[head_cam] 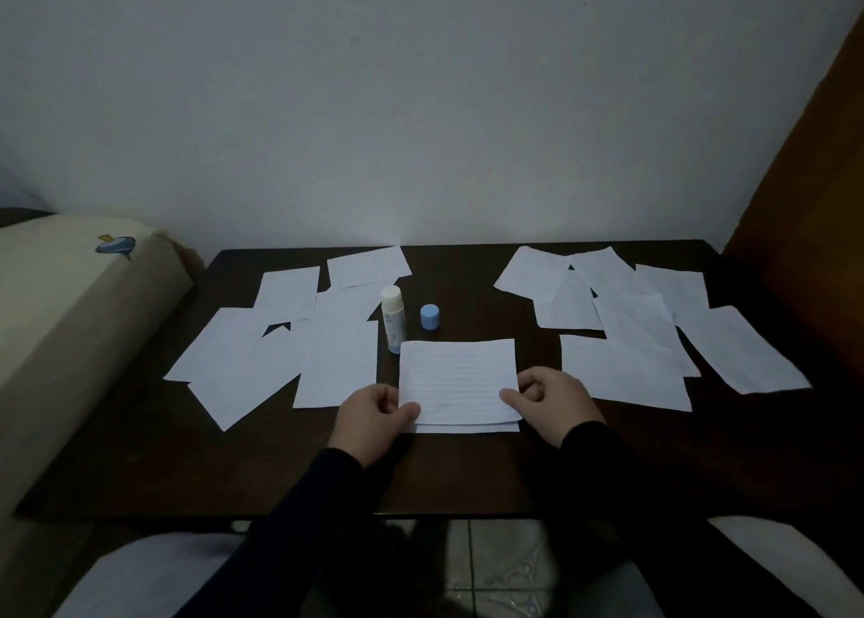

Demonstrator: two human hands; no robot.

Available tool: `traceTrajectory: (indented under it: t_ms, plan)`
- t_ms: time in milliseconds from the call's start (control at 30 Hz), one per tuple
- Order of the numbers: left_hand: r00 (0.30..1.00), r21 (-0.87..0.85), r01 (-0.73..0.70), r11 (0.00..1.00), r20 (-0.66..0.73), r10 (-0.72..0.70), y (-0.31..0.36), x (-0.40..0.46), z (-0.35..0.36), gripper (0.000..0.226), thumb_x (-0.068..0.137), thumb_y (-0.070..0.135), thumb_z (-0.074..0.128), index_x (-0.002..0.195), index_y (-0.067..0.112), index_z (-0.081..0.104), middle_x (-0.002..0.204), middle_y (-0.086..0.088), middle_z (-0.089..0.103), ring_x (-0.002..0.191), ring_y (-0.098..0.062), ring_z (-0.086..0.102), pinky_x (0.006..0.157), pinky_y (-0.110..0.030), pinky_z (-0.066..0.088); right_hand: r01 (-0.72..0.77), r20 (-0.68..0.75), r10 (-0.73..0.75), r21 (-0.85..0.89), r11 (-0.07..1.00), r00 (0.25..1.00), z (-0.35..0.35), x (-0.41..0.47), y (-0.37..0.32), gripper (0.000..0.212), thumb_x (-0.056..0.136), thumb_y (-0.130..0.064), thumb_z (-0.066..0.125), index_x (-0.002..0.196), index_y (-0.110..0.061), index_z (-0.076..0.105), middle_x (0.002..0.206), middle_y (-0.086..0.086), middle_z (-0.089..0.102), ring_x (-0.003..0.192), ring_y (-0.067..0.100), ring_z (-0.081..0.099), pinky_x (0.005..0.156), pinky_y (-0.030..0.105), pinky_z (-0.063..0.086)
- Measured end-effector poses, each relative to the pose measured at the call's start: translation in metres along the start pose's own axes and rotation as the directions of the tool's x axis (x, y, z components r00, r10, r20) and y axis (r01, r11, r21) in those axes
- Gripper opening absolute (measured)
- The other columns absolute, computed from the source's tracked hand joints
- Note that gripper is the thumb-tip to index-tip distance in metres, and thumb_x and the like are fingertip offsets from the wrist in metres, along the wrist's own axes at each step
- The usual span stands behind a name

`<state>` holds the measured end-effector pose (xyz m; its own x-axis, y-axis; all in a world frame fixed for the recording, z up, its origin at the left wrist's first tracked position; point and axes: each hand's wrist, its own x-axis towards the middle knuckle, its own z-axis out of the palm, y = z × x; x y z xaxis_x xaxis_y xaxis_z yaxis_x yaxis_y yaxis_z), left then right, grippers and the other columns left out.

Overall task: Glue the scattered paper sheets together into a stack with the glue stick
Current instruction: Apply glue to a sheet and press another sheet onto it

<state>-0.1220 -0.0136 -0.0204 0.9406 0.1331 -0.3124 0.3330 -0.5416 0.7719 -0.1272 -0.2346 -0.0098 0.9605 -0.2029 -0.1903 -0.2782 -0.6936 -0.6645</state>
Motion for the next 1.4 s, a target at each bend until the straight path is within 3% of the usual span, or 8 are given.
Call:
traceTrajectory:
  t_ms: [233, 600, 700, 833, 967, 1067, 1200, 1400]
  plan:
    - [0.999, 0.088, -0.01, 0.996, -0.031, 0.013, -0.005, 0.008, 0.002, 0.019, 0.081, 0.034, 0.074, 0.089, 0.022, 0.062, 0.083, 0.001, 0.067, 0.078, -0.012, 0.062, 0.073, -0.024, 0.052, -0.057, 0.034, 0.06, -0.081, 0.995, 0.998, 0.003, 0.003, -0.002, 0.027, 0.088, -0.037, 0.066, 0.109, -0.023, 0.059, 0.077, -0.007, 0.061, 0.078, 0.01, 0.059, 0.083, 0.03, 0.052]
    - [0.999, 0.144, -0.01, 0.99, -0.042, 0.016, -0.004, 0.008, 0.004, 0.023, 0.08, 0.031, 0.076, 0.093, 0.023, 0.059, 0.087, 0.002, 0.064, 0.078, -0.011, 0.06, 0.069, -0.02, 0.05, -0.073, 0.008, 0.075, -0.165, 0.984, 0.997, 0.012, 0.006, 0.001, 0.032, 0.085, -0.038, 0.069, 0.111, -0.023, 0.059, 0.088, -0.004, 0.066, 0.085, 0.014, 0.063, 0.085, 0.033, 0.053]
    - [0.999, 0.198, -0.012, 0.98, -0.048, 0.022, -0.001, 0.007, 0.002, 0.041, 0.079, 0.032, 0.077, 0.111, 0.02, 0.055, 0.101, 0.001, 0.062, 0.086, -0.011, 0.059, 0.076, -0.021, 0.049, -0.065, -0.002, 0.066, -0.23, 0.971, 0.998, 0.012, 0.005, 0.001, 0.04, 0.085, -0.043, 0.068, 0.118, -0.024, 0.056, 0.093, -0.004, 0.067, 0.088, 0.014, 0.063, 0.085, 0.032, 0.052]
    - [0.998, 0.228, -0.012, 0.974, -0.063, 0.027, 0.007, 0.006, -0.003, 0.074, 0.074, 0.036, 0.081, 0.131, 0.023, 0.036, 0.129, -0.005, 0.055, 0.108, -0.02, 0.058, 0.085, -0.028, 0.048, 0.005, -0.069, -0.036, -0.413, 0.911, 0.997, 0.011, 0.006, -0.002, 0.059, 0.086, -0.05, 0.063, 0.136, -0.027, 0.042, 0.12, -0.001, 0.057, 0.11, 0.018, 0.055, 0.097, 0.036, 0.046]
    - [0.937, 0.454, -0.236, 0.859, -0.127, 0.324, 0.018, 0.003, 0.007, 0.05, 0.09, 0.046, 0.059, 0.133, 0.027, 0.043, 0.125, 0.003, 0.056, 0.108, -0.013, 0.055, 0.091, -0.028, 0.047, 0.25, -0.024, -0.288, -0.429, 0.868, 0.957, 0.015, 0.005, -0.011, 0.047, 0.097, -0.041, 0.047, 0.141, -0.028, 0.039, 0.139, -0.005, 0.043, 0.128, 0.015, 0.039, 0.109, 0.038, 0.03]
    - [0.845, 0.599, -0.456, 0.658, 0.058, 0.532, 0.021, 0.005, 0.026, 0.047, 0.099, 0.041, 0.039, 0.144, 0.028, 0.036, 0.149, 0.005, 0.038, 0.133, -0.013, 0.037, 0.108, -0.038, 0.032, 0.346, 0.137, -0.319, -0.433, 0.832, 0.938, 0.025, 0.004, -0.02, 0.048, 0.103, -0.033, 0.034, 0.15, -0.026, 0.026, 0.157, -0.009, 0.023, 0.146, 0.012, 0.014, 0.118, 0.047, 0.01]
    - [0.848, 0.667, -0.515, 0.539, 0.301, 0.437, 0.018, 0.016, 0.045, 0.051, 0.104, 0.042, 0.02, 0.153, 0.029, 0.012, 0.161, 0.009, 0.006, 0.148, -0.015, 0.004, 0.115, -0.052, 0.01, 0.387, 0.303, -0.262, -0.502, 0.773, 0.916, 0.042, 0.011, -0.015, 0.052, 0.105, -0.036, 0.019, 0.154, -0.026, 0.005, 0.161, -0.011, -0.003, 0.148, 0.012, -0.008, 0.116, 0.055, -0.002]
    - [0.872, 0.695, -0.482, 0.534, 0.318, 0.373, 0.012, 0.028, 0.047, 0.053, 0.103, 0.043, 0.016, 0.153, 0.031, 0.004, 0.161, 0.011, -0.002, 0.147, -0.009, -0.002, 0.115, -0.055, 0.002, 0.387, 0.334, -0.224, -0.582, 0.715, 0.916, 0.046, 0.018, -0.007, 0.056, 0.104, -0.042, 0.014, 0.153, -0.029, -0.008, 0.16, -0.013, -0.015, 0.146, 0.011, -0.015, 0.113, 0.059, -0.006]
